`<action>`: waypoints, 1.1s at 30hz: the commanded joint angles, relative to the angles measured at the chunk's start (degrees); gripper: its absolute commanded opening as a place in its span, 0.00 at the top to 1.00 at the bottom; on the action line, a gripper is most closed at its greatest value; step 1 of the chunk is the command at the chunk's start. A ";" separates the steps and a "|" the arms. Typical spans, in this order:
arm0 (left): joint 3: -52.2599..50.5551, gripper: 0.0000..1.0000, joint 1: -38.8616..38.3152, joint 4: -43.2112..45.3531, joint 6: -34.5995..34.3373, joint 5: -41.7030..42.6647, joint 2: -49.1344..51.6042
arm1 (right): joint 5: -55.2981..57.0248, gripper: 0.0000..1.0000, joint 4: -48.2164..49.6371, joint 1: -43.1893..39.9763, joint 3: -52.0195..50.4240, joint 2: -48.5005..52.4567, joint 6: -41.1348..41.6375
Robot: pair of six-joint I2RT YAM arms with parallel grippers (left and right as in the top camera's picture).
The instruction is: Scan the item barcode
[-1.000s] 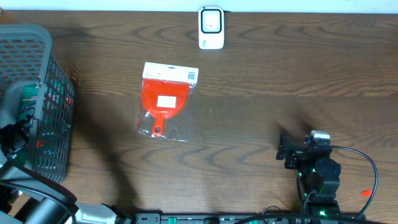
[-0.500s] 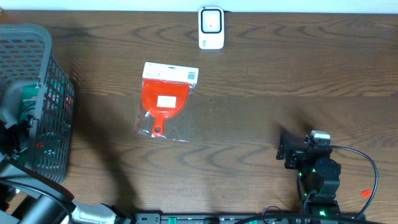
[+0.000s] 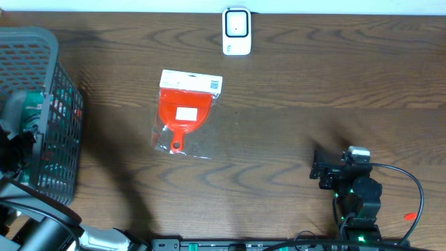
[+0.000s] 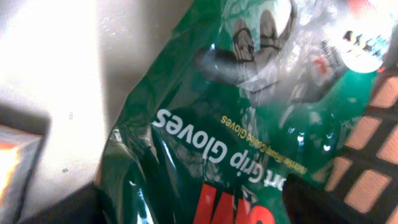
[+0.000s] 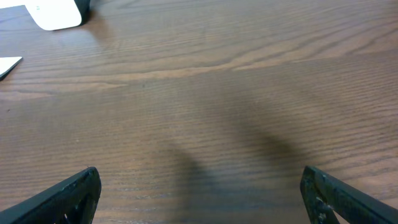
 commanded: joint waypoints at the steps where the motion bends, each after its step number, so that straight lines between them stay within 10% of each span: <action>1: 1.40 0.28 -0.02 0.11 0.39 4.37 0.61 | 0.79 0.01 0.00 0.15 -0.09 0.07 0.66; 33: 1.55 0.81 -0.04 4.55 -1.99 14.45 -2.45 | 0.79 0.01 -0.35 0.15 -0.09 0.07 0.66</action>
